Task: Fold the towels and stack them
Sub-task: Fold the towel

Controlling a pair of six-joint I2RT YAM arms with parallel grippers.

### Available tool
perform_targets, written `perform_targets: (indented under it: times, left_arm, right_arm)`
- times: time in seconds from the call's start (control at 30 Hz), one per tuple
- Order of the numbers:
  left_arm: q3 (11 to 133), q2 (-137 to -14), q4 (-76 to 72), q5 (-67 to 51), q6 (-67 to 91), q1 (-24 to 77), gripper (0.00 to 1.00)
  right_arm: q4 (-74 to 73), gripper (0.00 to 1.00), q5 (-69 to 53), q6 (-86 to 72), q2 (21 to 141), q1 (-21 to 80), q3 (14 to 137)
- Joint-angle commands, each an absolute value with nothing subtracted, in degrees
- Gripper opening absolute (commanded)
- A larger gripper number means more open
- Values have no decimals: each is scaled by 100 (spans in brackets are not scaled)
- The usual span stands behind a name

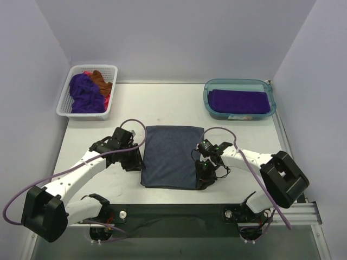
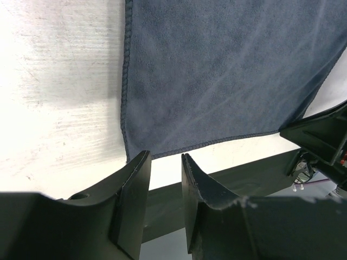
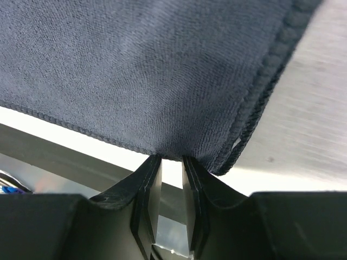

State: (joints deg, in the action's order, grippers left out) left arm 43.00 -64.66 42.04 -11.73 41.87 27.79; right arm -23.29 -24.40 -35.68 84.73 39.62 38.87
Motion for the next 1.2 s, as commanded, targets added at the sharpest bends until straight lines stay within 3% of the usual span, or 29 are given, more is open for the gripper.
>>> perform_targets:
  times: [0.0, 0.53, 0.87, 1.1, 1.17]
  left_arm:
    - [4412, -6609, 3920, -1134, 4289, 2856, 39]
    - [4748, -8323, 3366, -1468, 4158, 3858, 31]
    - [3683, -7805, 3752, -1081, 4280, 3876, 29]
    - [4374, -7129, 4139, -836, 4324, 3937, 45]
    - [4718, -7040, 4349, -582, 4237, 3911, 50]
  right_arm:
    - [-2575, 23, -2294, -3349, 8262, 3806, 3665]
    - [-2338, 23, -2593, -3208, 8262, 3024, 3156]
    - [-2426, 23, -2812, -3375, 7998, 2900, 2716]
    - [-2777, 24, -2742, -3270, 7366, 2909, 3197]
    - [-2935, 30, -2620, -3086, 7155, 2900, 3523]
